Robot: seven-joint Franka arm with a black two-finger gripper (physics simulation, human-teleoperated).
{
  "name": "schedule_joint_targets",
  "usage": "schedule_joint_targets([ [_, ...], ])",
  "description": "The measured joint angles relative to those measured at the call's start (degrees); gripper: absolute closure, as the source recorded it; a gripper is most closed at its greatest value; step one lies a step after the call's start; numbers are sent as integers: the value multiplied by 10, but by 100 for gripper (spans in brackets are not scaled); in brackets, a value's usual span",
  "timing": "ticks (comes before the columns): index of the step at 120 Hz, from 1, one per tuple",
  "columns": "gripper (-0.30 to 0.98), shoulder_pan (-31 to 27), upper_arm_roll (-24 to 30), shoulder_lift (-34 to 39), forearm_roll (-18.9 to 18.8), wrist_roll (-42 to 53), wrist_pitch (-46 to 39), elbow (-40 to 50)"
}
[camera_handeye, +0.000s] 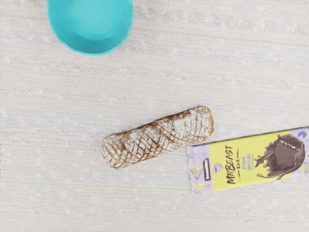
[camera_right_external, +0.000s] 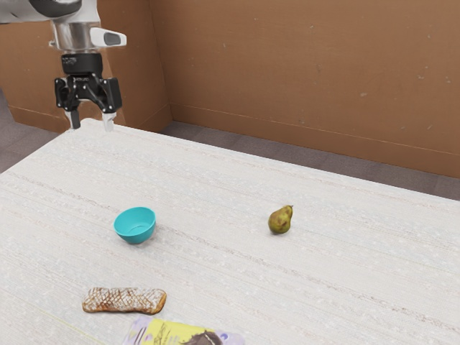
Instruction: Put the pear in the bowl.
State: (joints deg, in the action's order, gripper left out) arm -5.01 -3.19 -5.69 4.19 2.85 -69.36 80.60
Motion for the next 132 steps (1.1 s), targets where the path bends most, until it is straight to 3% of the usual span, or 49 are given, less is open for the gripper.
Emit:
schedule_joint_targets([
  [14, 2, 15, 1, -33, -10, 7, -78, -1],
  [28, 2, 92, 3, -135, -37, 8, -154, -38],
  [39, 2, 132, 0, -201, -36, 8, -222, -52],
  [66, 2, 161, 24, -343, -33, 21, -356, -134],
  [92, 3, 188, 58, -434, -36, 48, -414, -204],
  [108, 3, 200, 75, -493, -68, 70, -435, -280],
  [132, 3, 200, 87, -533, -86, 101, -467, -296],
])
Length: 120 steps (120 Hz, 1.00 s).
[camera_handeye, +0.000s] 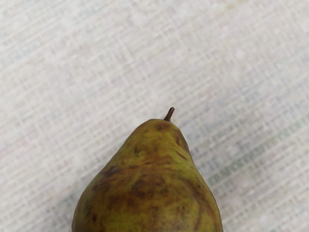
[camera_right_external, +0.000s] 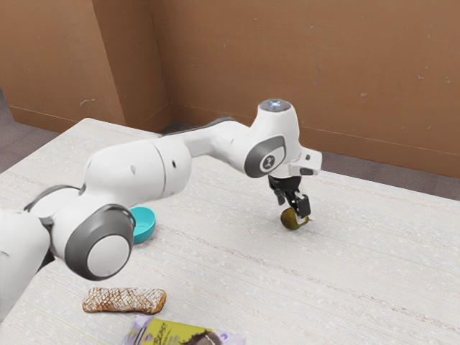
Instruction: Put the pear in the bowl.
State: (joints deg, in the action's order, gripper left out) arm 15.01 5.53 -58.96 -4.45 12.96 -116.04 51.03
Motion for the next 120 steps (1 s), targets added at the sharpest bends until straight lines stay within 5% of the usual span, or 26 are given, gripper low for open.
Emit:
schedule_joint_targets([
  [36, 6, 0, 0, -24, -4, 28, -15, -6],
  [92, 32, 0, -3, -10, -5, 38, -19, -8],
  [120, 35, -35, -44, 207, 15, 25, -71, 271],
])
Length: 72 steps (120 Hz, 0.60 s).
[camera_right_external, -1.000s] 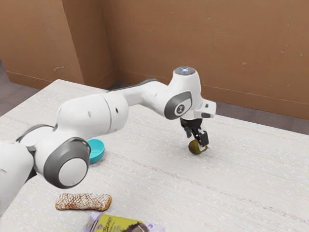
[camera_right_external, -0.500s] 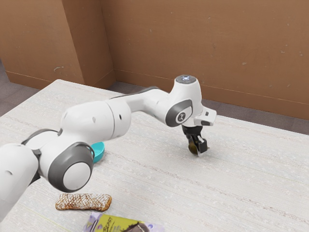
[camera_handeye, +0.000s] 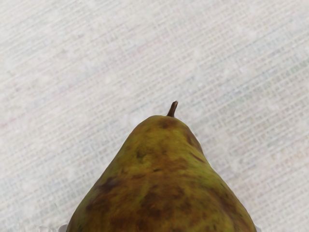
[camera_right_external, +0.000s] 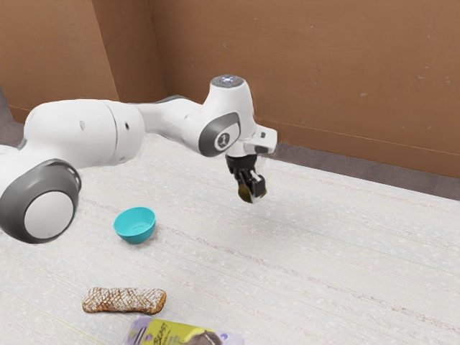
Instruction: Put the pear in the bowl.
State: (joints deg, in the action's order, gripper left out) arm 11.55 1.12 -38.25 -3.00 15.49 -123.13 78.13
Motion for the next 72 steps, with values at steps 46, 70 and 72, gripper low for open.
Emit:
schedule_joint_targets([
  [46, 32, -132, -22, 248, 12, -44, -56, 350],
  [70, 32, -187, -22, 251, 14, -60, -66, 372],
  [72, 32, -191, -22, 251, 14, -61, -66, 373],
])
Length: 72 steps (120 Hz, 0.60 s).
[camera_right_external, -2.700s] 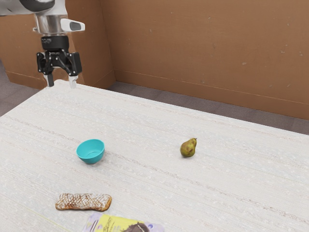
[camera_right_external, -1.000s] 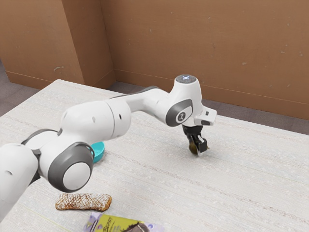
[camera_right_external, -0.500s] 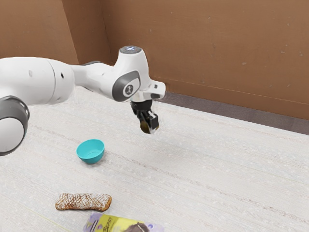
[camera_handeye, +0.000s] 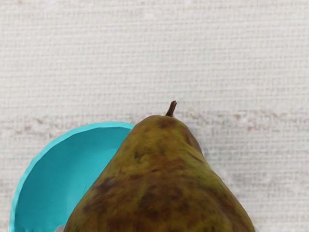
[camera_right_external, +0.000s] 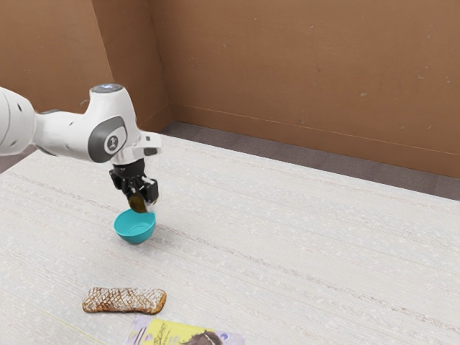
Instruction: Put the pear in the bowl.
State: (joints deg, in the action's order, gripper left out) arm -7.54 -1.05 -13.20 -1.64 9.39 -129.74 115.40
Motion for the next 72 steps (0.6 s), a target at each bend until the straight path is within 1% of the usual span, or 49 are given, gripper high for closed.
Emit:
schedule_joint_targets([
  [14, 30, -22, 0, -6, 1, -7, -3, 4],
  [40, 14, -26, 0, -8, 13, -13, -8, 10],
  [45, 12, -23, 0, 6, 14, -14, -7, 10],
  [50, 10, -16, 0, 36, 16, -15, 1, 9],
  [56, 8, -1, -7, 77, 29, -16, 25, 1],
  [62, 7, 11, -20, 98, 43, -16, 62, -43],
  [72, 6, 14, -30, 103, 55, -18, 147, -168],
])
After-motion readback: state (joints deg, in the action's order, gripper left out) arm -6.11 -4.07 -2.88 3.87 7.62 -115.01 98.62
